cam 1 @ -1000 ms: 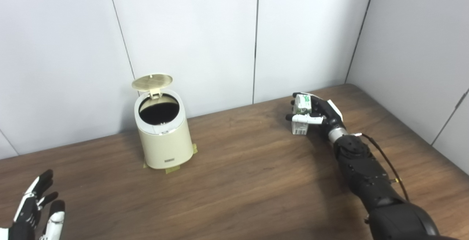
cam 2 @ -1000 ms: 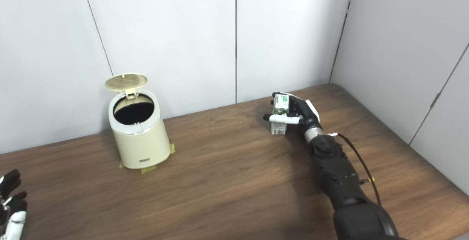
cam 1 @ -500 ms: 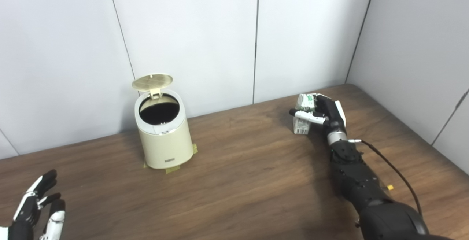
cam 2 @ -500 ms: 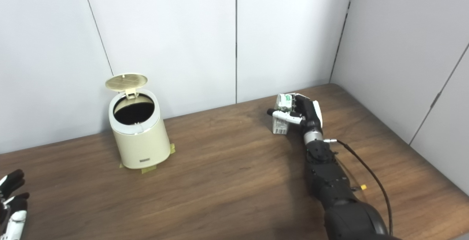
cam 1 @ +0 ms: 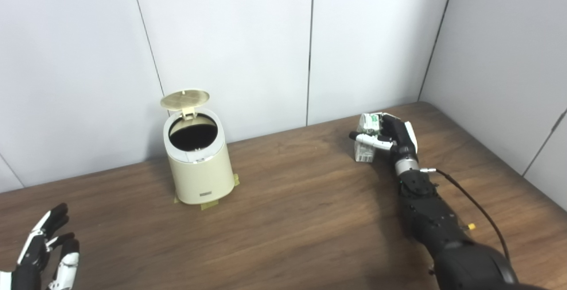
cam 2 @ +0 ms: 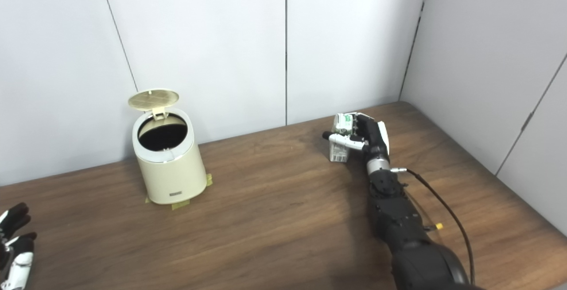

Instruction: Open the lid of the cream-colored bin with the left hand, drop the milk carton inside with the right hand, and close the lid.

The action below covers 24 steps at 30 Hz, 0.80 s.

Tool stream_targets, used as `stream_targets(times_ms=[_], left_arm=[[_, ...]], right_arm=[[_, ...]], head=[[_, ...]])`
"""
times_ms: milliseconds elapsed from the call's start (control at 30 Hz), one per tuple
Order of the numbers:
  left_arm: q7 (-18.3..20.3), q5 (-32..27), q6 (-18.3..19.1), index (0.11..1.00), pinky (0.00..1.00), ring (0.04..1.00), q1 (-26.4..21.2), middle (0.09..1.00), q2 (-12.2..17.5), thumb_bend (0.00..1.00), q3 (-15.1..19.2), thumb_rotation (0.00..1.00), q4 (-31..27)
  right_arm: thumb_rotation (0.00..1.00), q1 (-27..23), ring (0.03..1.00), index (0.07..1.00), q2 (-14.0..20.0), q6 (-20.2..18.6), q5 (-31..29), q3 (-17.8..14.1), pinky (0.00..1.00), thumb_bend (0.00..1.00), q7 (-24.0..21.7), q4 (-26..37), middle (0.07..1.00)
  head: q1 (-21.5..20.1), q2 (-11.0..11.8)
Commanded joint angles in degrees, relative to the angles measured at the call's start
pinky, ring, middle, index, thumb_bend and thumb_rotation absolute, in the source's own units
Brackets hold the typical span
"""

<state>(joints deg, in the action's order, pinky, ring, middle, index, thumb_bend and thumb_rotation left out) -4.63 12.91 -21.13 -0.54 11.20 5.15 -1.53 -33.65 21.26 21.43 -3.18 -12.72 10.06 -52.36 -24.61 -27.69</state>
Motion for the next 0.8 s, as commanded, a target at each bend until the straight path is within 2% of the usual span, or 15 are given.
stream_targets(times_ms=[0,100,233,367,467,567,767], left_arm=[[-1.4,2.6,-2.3,0.862,0.73,0.851,0.2,0.881,0.1,0.36,-0.5,0.69,3.0],[-1.4,3.1,-3.2,0.864,0.75,0.860,0.1,0.884,0.1,0.35,-1.0,0.68,3.3],[-1.2,2.5,-1.3,0.871,0.79,0.883,0.3,0.896,-0.7,0.32,-1.2,0.66,2.3],[-1.1,2.8,0.1,0.863,0.79,0.879,0.4,0.890,-0.9,0.28,-1.2,0.62,1.5],[-0.5,2.7,2.6,0.869,0.80,0.882,1.1,0.891,-1.6,0.28,-1.6,0.61,-0.3],[0.2,2.2,5.1,0.876,0.83,0.899,1.8,0.896,-2.4,0.26,-2.2,0.55,-2.2],[0.1,3.5,7.3,0.871,0.82,0.887,2.2,0.888,-2.7,0.29,-2.9,0.53,-3.4]], right_arm=[[0.00,-2.2,0.444,0.483,-0.2,-0.3,1.6,0.5,0.39,0.52,2.0,7.5,0.502],[0.00,-0.2,0.434,0.485,-1.3,-0.6,4.7,1.7,0.37,0.52,3.1,15.9,0.495],[0.00,2.4,0.426,0.492,-3.4,-5.8,9.3,3.3,0.37,0.52,3.9,29.1,0.494],[0.00,3.5,0.433,0.482,-6.4,-10.0,9.6,4.5,0.37,0.52,2.4,39.1,0.496],[0.00,3.6,0.434,0.480,-7.5,-10.3,9.1,5.8,0.37,0.52,0.6,41.9,0.495],[0.00,3.7,0.441,0.484,-9.1,-10.4,9.5,6.8,0.37,0.52,0.2,44.2,0.487],[0.00,3.3,0.450,0.473,-12.4,-8.4,4.6,7.9,0.41,0.52,-3.7,45.9,0.490]], head=[[0.5,0.0],[2.0,-0.1],[4.2,-0.4],[6.3,-0.7],[8.1,-1.0],[9.6,-1.3],[11.3,-1.0]])
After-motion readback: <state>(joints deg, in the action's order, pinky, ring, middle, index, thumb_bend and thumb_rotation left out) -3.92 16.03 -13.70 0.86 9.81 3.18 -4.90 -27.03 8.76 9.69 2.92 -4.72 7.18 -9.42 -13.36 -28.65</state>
